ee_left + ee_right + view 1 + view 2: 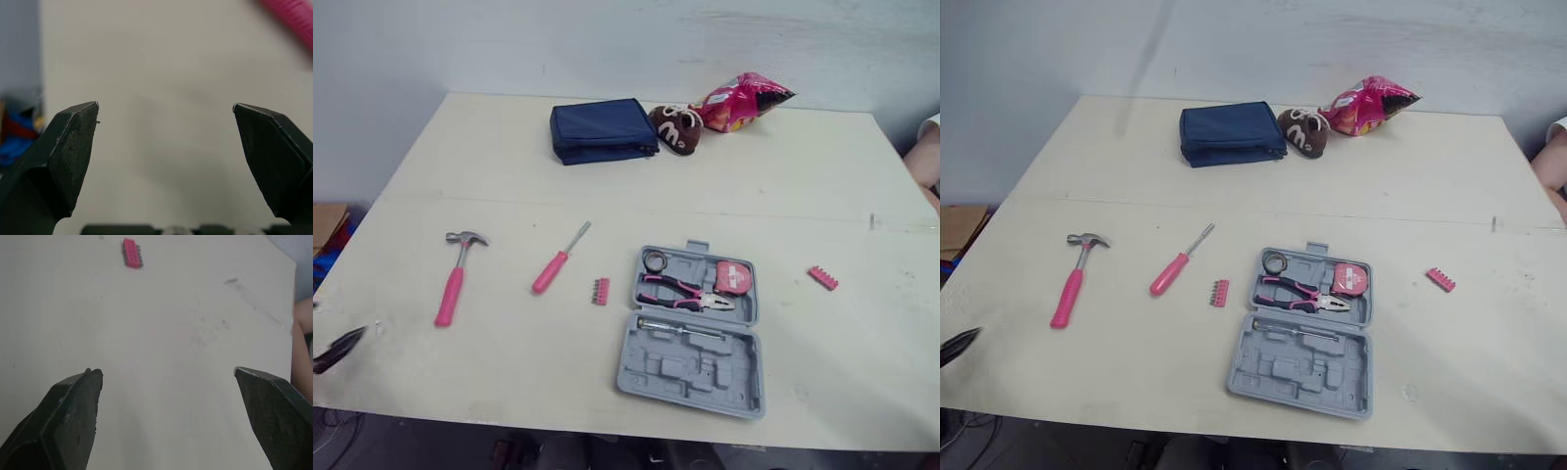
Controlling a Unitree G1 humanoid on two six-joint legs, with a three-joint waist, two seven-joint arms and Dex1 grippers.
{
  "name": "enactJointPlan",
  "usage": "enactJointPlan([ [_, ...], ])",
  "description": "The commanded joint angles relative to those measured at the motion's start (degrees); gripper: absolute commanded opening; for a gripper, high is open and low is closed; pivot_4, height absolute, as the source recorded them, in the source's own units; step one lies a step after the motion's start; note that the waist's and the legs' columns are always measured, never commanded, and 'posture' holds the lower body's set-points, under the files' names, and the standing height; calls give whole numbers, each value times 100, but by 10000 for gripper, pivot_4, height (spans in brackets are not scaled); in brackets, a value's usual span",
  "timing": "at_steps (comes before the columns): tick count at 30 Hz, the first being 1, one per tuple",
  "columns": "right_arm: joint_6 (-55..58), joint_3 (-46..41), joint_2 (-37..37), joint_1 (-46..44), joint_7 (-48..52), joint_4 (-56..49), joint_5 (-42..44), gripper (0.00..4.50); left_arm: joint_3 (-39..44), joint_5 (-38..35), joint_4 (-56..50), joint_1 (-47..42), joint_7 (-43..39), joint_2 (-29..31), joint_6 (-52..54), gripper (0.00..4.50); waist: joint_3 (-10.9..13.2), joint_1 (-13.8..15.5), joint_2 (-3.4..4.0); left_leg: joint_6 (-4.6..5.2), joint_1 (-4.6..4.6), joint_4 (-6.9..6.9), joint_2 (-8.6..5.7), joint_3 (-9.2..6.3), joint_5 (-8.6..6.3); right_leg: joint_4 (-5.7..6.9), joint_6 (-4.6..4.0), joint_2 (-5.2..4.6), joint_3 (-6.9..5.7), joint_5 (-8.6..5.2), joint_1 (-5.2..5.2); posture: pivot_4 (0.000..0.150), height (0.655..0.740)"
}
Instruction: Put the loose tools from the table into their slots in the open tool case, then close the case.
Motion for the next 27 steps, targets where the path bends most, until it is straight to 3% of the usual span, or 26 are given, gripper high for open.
enactJointPlan([
  [1,-89,3,-109,-130,24,224,31,45000,262,-215,-314,116,107,-117,0,44647,0,-3,1,-12,0,2,0,0,-7,0,0,-2,0,0,1,1500,7400],
  [6,59,174,52,-557,352,-42,154,45000,106,-443,-1327,156,102,-415,384,44647,-3,-9,-5,-21,5,8,1,2,-11,2,9,-2,0,8,11,1500,7400],
  [11,500,529,400,-707,487,-1224,386,45000,-332,-663,-2646,43,247,-715,971,44647,-7,-4,7,-22,4,8,0,4,-10,5,18,-1,0,14,13,1500,7400],
  [15,1300,891,840,-256,71,-3261,671,45000,-630,-863,-3686,-181,676,-896,1756,44647,-8,6,15,-1,-3,5,4,2,4,8,23,7,0,14,6,1500,7400],
  [18,1973,1102,1097,113,-429,-4802,844,45000,-851,-995,-4399,-249,1374,-1057,2847,44647,-4,7,29,-4,-6,5,6,0,3,11,30,9,0,10,5,1500,7400],
  [21,2673,1373,1360,289,-973,-6226,1161,45000,-1097,-1132,-5129,-467,2493,-1149,4651,44647,-2,-2,31,-5,-7,7,6,-1,2,16,34,9,1,7,4,1500,7400],
  [27,3248,2138,1699,99,-1614,-7980,1116,45000,-1545,-1035,-5407,-1897,4129,-1403,7094,44647,7,19,10,-14,-7,21,0,-11,23,39,42,12,0,10,2,1500,7400],
])
